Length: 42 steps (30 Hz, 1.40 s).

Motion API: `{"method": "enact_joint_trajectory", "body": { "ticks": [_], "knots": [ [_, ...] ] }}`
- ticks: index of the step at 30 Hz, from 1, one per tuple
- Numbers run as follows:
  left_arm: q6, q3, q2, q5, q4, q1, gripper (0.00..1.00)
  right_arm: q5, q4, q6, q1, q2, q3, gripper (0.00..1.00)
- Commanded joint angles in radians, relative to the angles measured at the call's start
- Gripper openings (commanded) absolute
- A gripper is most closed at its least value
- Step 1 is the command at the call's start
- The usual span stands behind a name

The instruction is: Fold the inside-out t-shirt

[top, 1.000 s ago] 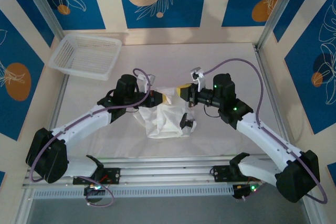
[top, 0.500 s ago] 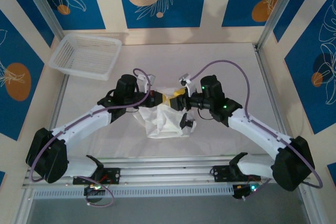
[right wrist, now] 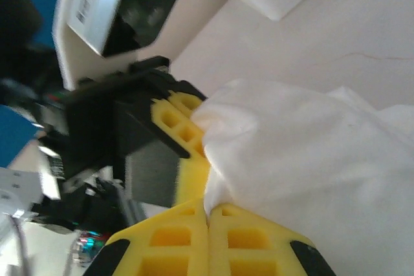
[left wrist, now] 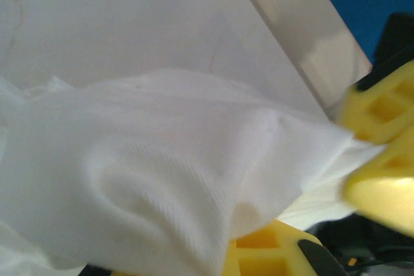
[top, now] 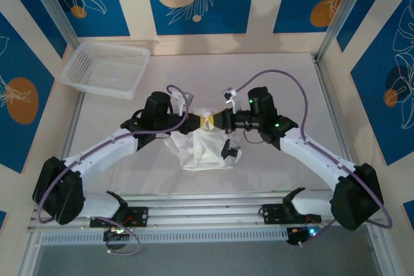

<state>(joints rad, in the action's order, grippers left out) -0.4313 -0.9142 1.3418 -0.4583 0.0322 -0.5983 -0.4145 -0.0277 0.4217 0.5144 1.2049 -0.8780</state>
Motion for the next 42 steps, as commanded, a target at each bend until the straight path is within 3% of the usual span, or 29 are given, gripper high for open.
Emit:
{"method": "enact_joint_trajectory", "body": {
  "ticks": [1,9,13,15,17,21,25,33,35,39,42],
  "knots": [
    [0.192,-0.022,0.047,0.143,0.175,0.038,0.14,-0.213,0.109,0.156,-0.061,-0.071,-0.032,0.00],
    [0.237,-0.037,-0.025,0.188,0.222,0.075,0.38,-0.198,0.109,0.244,-0.092,-0.052,-0.038,0.00],
    [0.182,0.012,-0.158,0.132,0.179,0.072,0.46,-0.155,0.049,0.241,-0.102,-0.041,-0.054,0.00],
    [0.136,0.046,-0.226,0.118,0.131,0.047,0.51,-0.152,0.046,0.244,-0.108,-0.035,-0.058,0.00],
    [0.115,0.061,-0.283,0.171,0.101,-0.024,0.53,-0.148,0.050,0.252,-0.109,-0.028,-0.063,0.00],
    [0.086,0.045,-0.296,0.219,0.017,-0.166,0.46,-0.149,0.046,0.259,-0.107,-0.011,-0.074,0.00],
    [-0.009,0.002,-0.195,0.178,-0.066,-0.176,0.42,-0.153,0.043,0.264,-0.102,-0.004,-0.084,0.00],
    [0.012,-0.085,-0.045,0.221,-0.099,-0.171,0.40,-0.164,0.024,0.251,-0.091,-0.021,-0.089,0.00],
    [0.026,-0.106,-0.023,0.250,-0.074,-0.170,0.33,-0.158,0.023,0.252,-0.090,-0.024,-0.086,0.00],
    [0.008,-0.093,-0.033,0.325,-0.071,-0.159,0.04,-0.158,0.022,0.254,-0.085,-0.031,-0.080,0.00],
    [0.008,-0.094,-0.033,0.337,-0.055,-0.154,0.04,-0.155,0.022,0.253,-0.083,-0.029,-0.078,0.00]
  ]
}}
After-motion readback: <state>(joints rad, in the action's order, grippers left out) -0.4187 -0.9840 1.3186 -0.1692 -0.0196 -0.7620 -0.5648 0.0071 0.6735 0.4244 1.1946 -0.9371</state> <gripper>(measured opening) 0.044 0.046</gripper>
